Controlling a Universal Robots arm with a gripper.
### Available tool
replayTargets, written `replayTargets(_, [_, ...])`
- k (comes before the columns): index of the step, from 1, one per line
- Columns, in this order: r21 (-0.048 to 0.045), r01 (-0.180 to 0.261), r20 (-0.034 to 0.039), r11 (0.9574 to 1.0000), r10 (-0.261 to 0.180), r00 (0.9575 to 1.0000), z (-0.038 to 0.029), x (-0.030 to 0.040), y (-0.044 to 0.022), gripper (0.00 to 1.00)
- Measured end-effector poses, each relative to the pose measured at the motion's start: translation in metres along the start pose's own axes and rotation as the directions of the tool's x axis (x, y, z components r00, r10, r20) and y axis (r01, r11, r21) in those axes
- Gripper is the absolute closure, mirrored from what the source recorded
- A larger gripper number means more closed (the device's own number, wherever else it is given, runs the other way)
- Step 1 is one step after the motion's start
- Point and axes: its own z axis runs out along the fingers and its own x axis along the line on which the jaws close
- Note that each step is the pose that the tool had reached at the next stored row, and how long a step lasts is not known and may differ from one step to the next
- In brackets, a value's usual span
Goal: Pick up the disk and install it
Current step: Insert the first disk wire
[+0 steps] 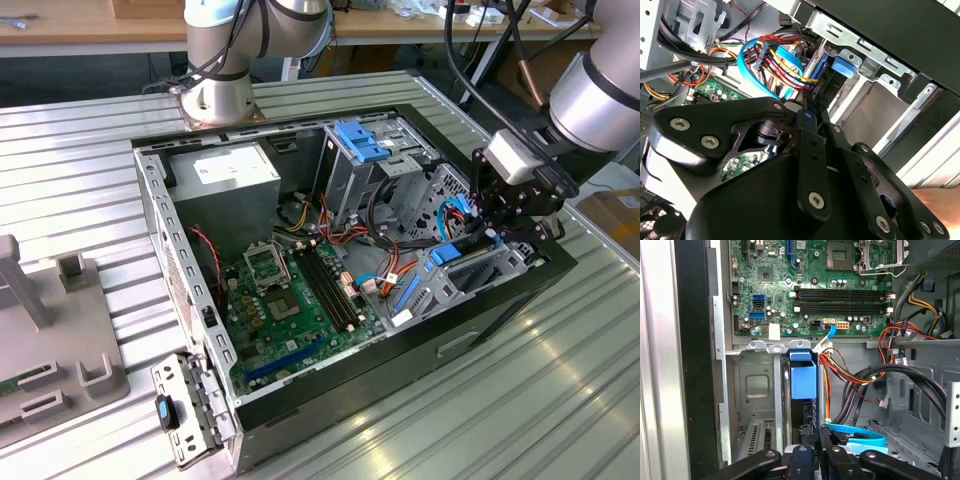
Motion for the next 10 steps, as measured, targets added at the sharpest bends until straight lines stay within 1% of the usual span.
replayTargets(4, [0.0000,0.000,0.0000,1.0000,0.000,1.0000,-0.0013,-0.0002,-0.0001,0.84])
replayTargets(10, [0.0002,0.000,-0.0003,1.0000,0.000,1.0000,-0.0012,0.0003,0.0007,0.84])
